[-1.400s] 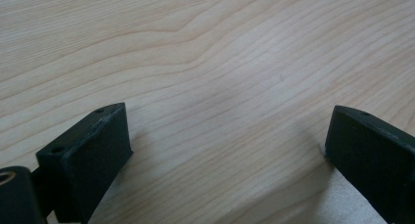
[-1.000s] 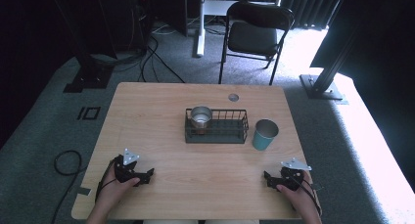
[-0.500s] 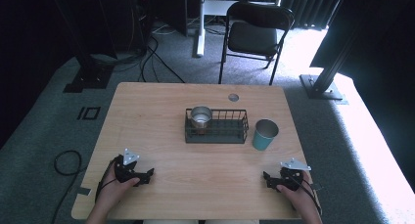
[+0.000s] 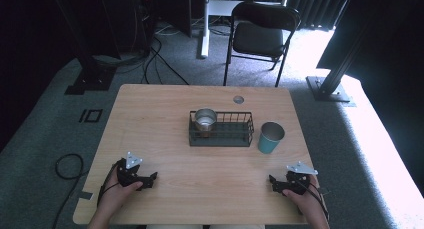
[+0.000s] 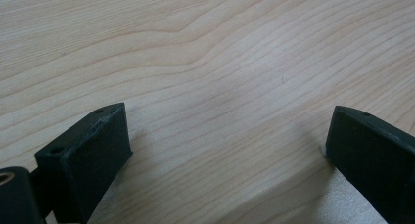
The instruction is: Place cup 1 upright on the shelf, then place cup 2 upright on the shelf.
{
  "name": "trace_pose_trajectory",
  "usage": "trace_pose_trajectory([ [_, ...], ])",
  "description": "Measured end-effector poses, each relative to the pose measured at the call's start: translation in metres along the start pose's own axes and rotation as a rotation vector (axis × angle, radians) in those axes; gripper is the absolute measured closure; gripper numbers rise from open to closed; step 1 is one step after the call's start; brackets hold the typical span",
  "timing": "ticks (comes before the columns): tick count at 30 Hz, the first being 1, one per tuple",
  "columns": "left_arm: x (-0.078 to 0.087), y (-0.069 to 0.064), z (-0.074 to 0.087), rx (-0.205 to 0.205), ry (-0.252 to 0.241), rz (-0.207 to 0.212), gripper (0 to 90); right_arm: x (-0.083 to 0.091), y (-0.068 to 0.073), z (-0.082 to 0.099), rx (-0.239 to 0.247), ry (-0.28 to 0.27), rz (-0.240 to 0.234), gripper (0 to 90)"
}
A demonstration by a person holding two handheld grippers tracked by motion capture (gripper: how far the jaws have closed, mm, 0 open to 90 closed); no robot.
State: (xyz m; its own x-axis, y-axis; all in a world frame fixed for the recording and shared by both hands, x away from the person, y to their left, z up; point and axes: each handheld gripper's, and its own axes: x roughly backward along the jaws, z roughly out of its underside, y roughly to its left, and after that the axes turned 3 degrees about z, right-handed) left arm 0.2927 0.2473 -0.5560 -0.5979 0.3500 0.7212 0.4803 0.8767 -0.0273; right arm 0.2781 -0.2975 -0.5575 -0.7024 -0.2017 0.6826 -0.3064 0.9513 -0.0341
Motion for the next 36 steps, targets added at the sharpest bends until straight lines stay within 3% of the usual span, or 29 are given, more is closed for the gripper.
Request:
trace_pose_trajectory([
  [19,0.000,0.000,0.000,0.000,0.000,0.000,3.6,0.007,-0.001,-0.036,0.003,-0.087,0.008,10.3],
  [36,0.000,0.000,0.000,0.000,0.000,0.000,3.6,0.000,-0.002,-0.057,-0.035,-0.188,0.020,10.3],
])
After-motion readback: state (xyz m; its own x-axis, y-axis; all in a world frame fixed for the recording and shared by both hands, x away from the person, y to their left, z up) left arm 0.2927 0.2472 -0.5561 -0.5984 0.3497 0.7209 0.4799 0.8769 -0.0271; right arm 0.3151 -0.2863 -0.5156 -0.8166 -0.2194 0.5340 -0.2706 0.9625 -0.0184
